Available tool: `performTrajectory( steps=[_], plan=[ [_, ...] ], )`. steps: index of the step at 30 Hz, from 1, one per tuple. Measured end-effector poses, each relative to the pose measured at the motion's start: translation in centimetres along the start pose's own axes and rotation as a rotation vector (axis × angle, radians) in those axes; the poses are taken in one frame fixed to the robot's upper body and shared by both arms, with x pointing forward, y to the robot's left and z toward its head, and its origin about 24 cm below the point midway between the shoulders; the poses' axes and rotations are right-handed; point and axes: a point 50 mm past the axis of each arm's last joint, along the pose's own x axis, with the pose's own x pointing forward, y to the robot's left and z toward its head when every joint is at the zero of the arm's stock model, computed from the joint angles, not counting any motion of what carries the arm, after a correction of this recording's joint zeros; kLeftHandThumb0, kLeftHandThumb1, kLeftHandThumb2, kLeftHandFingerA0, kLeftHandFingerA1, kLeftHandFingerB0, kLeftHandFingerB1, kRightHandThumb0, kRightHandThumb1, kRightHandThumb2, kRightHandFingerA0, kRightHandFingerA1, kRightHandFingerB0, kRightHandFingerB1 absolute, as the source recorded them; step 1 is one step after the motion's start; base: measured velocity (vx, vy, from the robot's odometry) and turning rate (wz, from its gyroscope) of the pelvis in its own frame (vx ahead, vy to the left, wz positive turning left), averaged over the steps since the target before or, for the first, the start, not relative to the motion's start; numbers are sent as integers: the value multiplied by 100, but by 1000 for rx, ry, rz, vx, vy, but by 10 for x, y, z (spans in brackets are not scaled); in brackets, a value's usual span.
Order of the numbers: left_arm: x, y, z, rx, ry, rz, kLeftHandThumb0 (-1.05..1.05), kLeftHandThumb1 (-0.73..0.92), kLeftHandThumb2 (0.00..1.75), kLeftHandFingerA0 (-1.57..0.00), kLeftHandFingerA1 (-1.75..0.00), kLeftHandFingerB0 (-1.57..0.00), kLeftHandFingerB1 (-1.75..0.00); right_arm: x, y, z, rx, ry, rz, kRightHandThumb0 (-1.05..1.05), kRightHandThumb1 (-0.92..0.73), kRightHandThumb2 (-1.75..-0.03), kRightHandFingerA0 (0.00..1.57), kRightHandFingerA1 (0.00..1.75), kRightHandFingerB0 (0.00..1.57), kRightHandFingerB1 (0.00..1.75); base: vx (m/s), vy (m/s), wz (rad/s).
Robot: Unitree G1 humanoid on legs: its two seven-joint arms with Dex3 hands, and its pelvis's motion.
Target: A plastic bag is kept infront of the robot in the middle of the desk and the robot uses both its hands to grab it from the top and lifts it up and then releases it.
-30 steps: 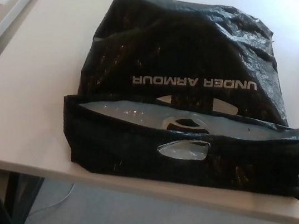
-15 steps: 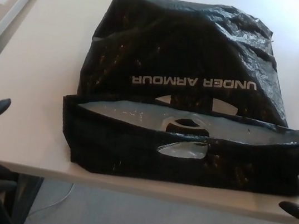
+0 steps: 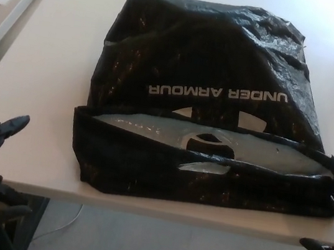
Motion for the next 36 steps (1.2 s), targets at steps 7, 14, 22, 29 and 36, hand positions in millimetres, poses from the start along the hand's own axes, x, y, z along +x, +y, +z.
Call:
performTrajectory(
  steps=[7, 14, 22, 29, 36],
  plan=[
    [13, -6, 5, -12, 29, -32, -53, 41, 53, -13, -30, -1, -24, 1, 7, -4, 20, 41, 8, -47, -34, -64, 13, 44, 0, 0, 0, 0, 0],
    [31, -3, 16, -2, 45, -29, -53, 34, 76, -5, -28, -3, -18, 3, 10, -6, 11, 50, 4, -51, -36, -66, 17, 50, 0, 0, 0, 0, 0],
    [48, -2, 22, -54, 85, -6, -51, 33, 74, -5, -24, -4, -20, 3, 12, -8, 5, 57, -8, -49, -35, -65, 16, 50, 0, 0, 0, 0, 0],
    [61, -4, 27, -90, 118, 8, -51, 32, 76, -1, -42, 0, -25, 2, 12, -8, 7, 57, -12, -45, -39, -65, 16, 47, 0, 0, 0, 0, 0],
    [69, -14, 28, -117, 149, 16, -55, 37, 53, -13, -33, -7, -22, 3, 12, -7, 8, 57, -13, -50, -35, -65, 16, 47, 0, 0, 0, 0, 0]
  ],
)
